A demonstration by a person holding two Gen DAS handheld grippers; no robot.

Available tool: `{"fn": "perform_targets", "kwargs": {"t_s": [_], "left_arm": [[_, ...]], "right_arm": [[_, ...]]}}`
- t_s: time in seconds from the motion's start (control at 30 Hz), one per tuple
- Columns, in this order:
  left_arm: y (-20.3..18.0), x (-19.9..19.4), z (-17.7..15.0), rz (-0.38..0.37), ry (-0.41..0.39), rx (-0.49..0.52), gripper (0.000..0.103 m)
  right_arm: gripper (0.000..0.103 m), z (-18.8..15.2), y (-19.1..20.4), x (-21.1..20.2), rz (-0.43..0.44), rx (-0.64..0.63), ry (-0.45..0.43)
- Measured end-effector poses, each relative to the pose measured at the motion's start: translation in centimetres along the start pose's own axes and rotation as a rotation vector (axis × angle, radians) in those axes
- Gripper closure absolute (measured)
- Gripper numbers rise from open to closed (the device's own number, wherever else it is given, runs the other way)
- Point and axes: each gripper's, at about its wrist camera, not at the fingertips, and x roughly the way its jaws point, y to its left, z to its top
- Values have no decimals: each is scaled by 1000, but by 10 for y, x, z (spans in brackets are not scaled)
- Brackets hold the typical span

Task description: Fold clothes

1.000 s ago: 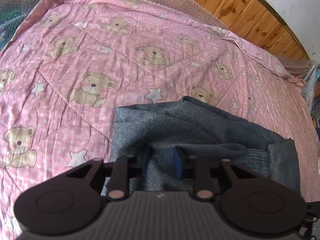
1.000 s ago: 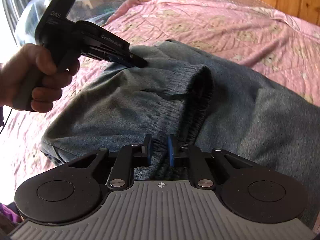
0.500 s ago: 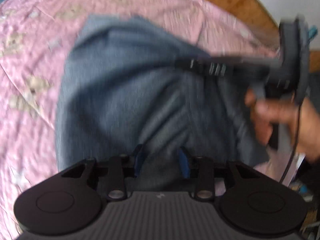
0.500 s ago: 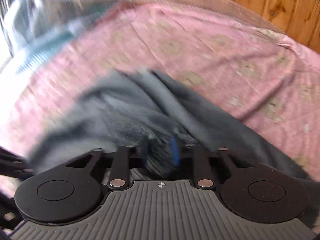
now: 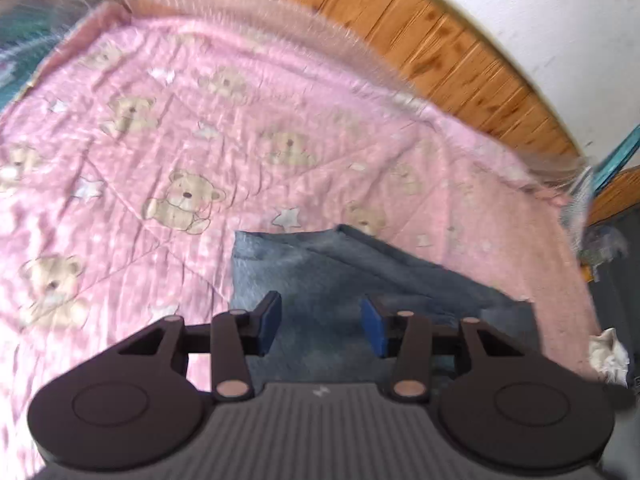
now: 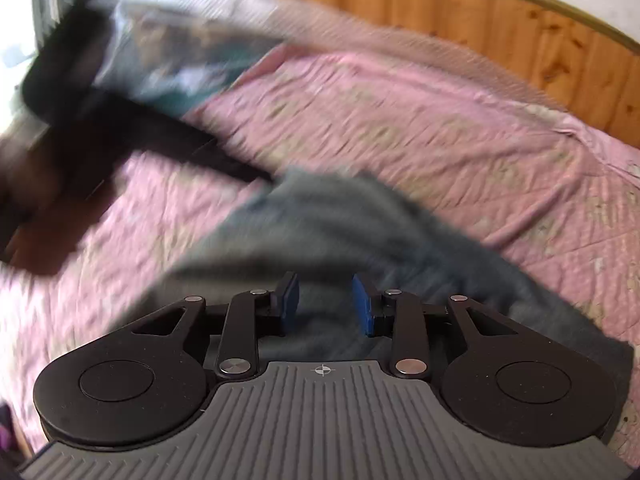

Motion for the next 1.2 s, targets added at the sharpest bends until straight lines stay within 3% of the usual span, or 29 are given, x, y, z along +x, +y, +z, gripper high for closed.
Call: {"fn": "perform_targets", "kwargs": {"t_s": [0.1,0.13,0.23,0.3,0.37,0.43,0.53,0.6,0.63,0.7,0.8,0.9,0.97,1.07,1.2], "left_arm": [[2,37,4,46,53,43,62],[2,41,0,41,45,62,56],[2,28,-2,23,58,24,59],[-1,-3,-10,-19,29,3,58],[0,-38,-32,-59,2,4,55],[-3,-62,-60,-97,25,0,54],[-2,-70,-112,-81,110,6,54],[5,-63,-143,-38,168,-15,56],[6,-63,-151,-38,155,-13,60],[5,-67,-158,-41,141,-19,60],[2,-75,-152,-34,137,-30,59],[1,-94,-145,15,65,-17,58],[12,-105,-144,60,20,-77,50],[37,-97,-145,40,38,-207,47],[37,-73,-154,-1,94,-208,51]], "right_arm": [[66,-43,2,4,-59,15,45],[56,-53,0,3,-60,39,55],[53,-61,-15,1,-23,165,74],[54,-48,-11,-10,-56,137,42],[58,-35,-4,-27,-69,89,-29],[58,-27,5,-40,-68,43,-96],[59,-35,14,-35,13,10,-93],[62,-52,12,-19,14,10,-25],[62,-61,11,-11,14,11,12],[61,-70,12,-14,5,-22,-15],[60,-52,9,-15,5,-2,32],[60,-12,1,-23,5,36,-24],[54,25,-1,-22,27,28,-47],[34,80,10,7,76,-20,-17],[32,129,20,79,65,-15,48]]}}
